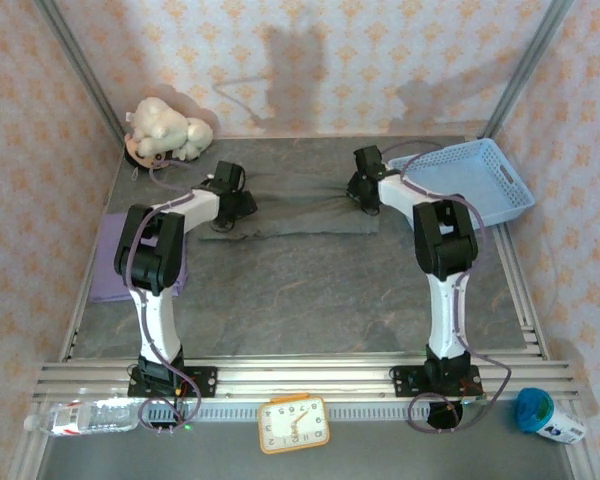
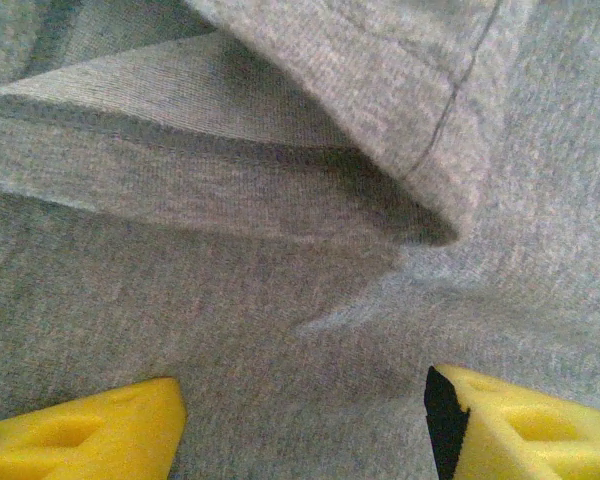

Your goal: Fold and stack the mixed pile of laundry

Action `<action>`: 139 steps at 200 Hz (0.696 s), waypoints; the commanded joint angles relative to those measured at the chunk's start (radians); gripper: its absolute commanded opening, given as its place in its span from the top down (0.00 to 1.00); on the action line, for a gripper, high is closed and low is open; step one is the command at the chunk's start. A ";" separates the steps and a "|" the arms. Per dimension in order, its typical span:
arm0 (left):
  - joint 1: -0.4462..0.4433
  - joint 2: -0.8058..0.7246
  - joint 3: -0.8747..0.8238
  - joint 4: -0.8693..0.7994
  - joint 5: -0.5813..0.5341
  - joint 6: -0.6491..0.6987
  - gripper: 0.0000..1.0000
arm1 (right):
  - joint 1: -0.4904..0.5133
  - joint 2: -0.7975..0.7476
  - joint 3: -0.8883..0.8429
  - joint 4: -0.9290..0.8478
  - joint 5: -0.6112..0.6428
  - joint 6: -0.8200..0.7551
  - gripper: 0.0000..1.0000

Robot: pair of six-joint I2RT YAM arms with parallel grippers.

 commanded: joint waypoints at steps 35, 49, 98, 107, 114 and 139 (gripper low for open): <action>-0.114 -0.236 -0.376 0.008 0.073 -0.169 0.32 | 0.070 -0.249 -0.368 -0.141 0.057 -0.019 0.68; -0.149 -0.296 -0.430 0.009 0.073 -0.204 0.31 | 0.076 -0.318 -0.445 -0.150 0.069 -0.015 0.67; -0.164 -0.439 -0.334 -0.146 -0.066 -0.129 0.23 | 0.075 -0.477 -0.503 -0.148 0.021 -0.051 0.47; -0.164 -0.442 -0.305 -0.152 -0.087 -0.102 0.24 | 0.076 -0.496 -0.492 -0.146 0.000 -0.052 0.45; -0.164 -0.440 -0.287 -0.152 -0.094 -0.085 0.24 | 0.077 -0.508 -0.485 -0.144 -0.014 -0.051 0.44; -0.165 -0.414 -0.254 -0.120 -0.069 -0.031 0.28 | 0.075 -0.532 -0.474 -0.132 -0.049 -0.038 0.43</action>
